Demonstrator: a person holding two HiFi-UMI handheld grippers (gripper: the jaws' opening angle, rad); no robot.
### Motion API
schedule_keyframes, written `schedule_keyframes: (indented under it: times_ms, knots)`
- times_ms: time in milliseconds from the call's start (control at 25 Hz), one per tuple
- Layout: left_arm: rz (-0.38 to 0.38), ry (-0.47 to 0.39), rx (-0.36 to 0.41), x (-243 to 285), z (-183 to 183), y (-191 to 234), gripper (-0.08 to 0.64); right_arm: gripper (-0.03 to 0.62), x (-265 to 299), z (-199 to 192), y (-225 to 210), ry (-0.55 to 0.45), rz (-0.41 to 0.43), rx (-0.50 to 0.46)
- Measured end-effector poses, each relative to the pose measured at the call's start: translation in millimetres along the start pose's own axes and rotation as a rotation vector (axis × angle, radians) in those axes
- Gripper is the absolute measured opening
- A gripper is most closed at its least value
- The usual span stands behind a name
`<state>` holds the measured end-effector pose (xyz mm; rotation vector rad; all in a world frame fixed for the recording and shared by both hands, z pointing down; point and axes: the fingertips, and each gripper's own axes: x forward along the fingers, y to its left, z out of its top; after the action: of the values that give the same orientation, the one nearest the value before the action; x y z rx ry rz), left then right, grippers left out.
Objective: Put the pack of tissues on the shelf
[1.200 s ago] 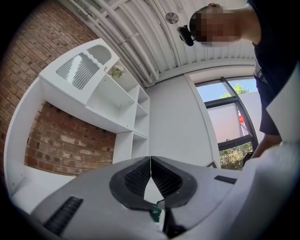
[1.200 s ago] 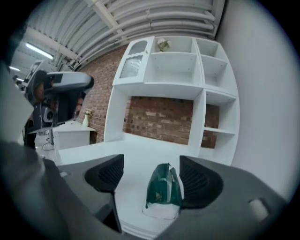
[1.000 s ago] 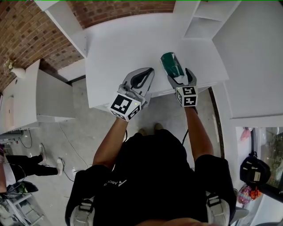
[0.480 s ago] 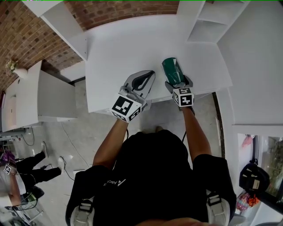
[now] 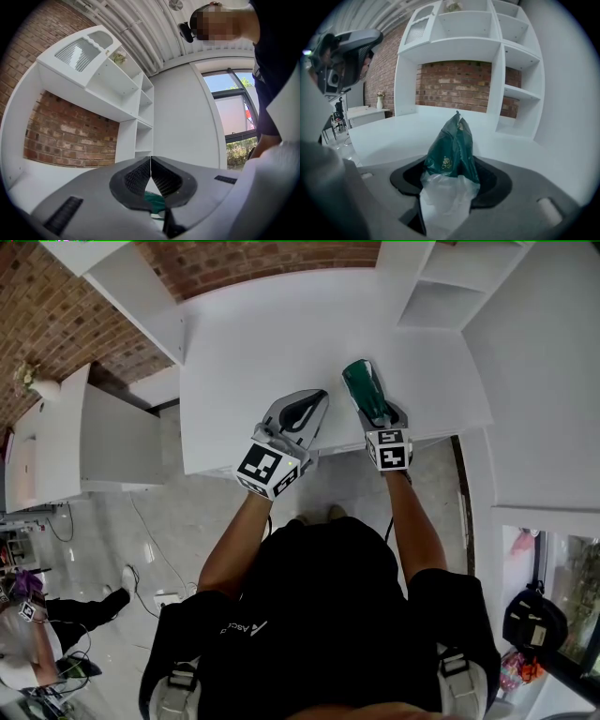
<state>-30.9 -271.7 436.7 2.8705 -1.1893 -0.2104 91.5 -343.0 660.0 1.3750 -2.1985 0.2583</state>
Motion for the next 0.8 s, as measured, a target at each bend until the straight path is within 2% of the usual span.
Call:
schedule_keyframes:
  times_ms: [160, 400, 800]
  knots:
    - [0.005, 0.002, -0.001, 6, 2, -6, 0.002, 0.253, -15, 20, -12, -0.052, -0.012, 0.026]
    - [0.011, -0.005, 0.002, 23, 8, -15, 0.002, 0.249, -54, 77, -25, -0.149, 0.008, 0.066]
    - [0.05, -0.082, 0.02, 62, 55, -24, 0.002, 0.247, -137, 218, -62, -0.321, 0.127, 0.092]
